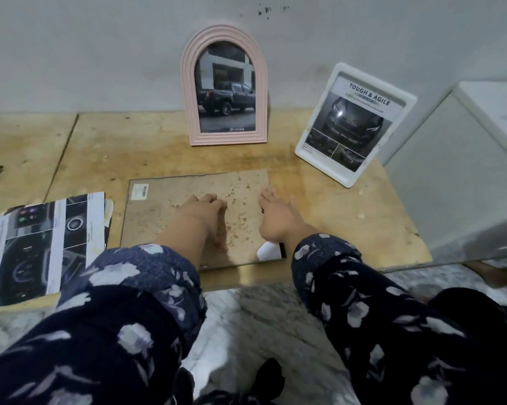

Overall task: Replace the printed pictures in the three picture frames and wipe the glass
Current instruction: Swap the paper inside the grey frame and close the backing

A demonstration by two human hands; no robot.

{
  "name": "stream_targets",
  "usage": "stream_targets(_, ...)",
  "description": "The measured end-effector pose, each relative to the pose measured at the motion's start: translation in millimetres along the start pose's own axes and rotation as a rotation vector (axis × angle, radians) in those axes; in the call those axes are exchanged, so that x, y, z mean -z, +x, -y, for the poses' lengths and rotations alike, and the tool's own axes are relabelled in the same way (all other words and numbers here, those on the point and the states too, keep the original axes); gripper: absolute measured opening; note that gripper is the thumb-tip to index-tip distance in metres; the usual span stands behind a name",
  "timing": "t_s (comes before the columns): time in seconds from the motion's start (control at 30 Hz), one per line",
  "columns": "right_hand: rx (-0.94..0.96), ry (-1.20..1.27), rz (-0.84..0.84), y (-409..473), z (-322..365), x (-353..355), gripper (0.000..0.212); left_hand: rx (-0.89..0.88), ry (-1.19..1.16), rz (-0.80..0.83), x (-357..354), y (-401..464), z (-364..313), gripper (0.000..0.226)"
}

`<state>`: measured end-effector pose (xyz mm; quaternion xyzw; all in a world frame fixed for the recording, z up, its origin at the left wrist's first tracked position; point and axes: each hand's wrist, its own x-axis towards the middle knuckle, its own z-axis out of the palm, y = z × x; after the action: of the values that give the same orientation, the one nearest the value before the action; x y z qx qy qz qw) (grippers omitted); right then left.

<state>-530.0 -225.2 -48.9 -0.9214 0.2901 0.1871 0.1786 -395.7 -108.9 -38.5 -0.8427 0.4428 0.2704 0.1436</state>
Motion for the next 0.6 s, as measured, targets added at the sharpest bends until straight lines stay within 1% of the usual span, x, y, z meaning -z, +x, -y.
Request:
stream_targets(0.07,0.005,-0.025,0.019,2.5,-2.3,5.7,0.078,-0.004,-0.019,-0.003,0.1,0.0,0.9,0.112)
stream_targets(0.13,-0.006,-0.055,0.037,5.0,-7.8,12.1,0.075,-0.007,-0.035,-0.008,-0.5,-0.5,2.3,0.113)
stream_targets(0.3,-0.009,-0.171,-0.017,18.6,-10.9,21.5,0.054,-0.004,-0.057,-0.019,-2.6,-3.4,2.4,0.114)
stream_targets(0.37,-0.001,-0.182,-0.064,24.7,-9.8,24.6,0.040,-0.007,-0.062,-0.013,-3.5,-4.4,1.1,0.114)
stream_targets(0.4,0.003,-0.162,-0.107,28.8,-9.4,27.2,0.040,-0.007,-0.060,-0.016,-2.7,-4.2,1.4,0.114)
stream_targets(0.43,0.004,-0.118,-0.135,32.8,-8.8,28.8,0.045,-0.008,-0.059,-0.018,-2.5,-3.3,2.4,0.114)
stream_targets(0.47,-0.002,-0.065,-0.123,36.3,-8.7,29.3,0.056,-0.010,-0.060,-0.019,-2.5,-2.8,2.5,0.114)
stream_targets(0.53,-0.013,-0.012,0.004,41.3,-7.3,29.4,0.079,-0.019,-0.057,-0.023,-1.2,-2.0,3.5,0.114)
stream_targets(0.6,-0.035,-0.036,0.103,45.6,-7.4,26.8,0.083,-0.028,-0.046,-0.023,-0.1,-2.4,4.5,0.113)
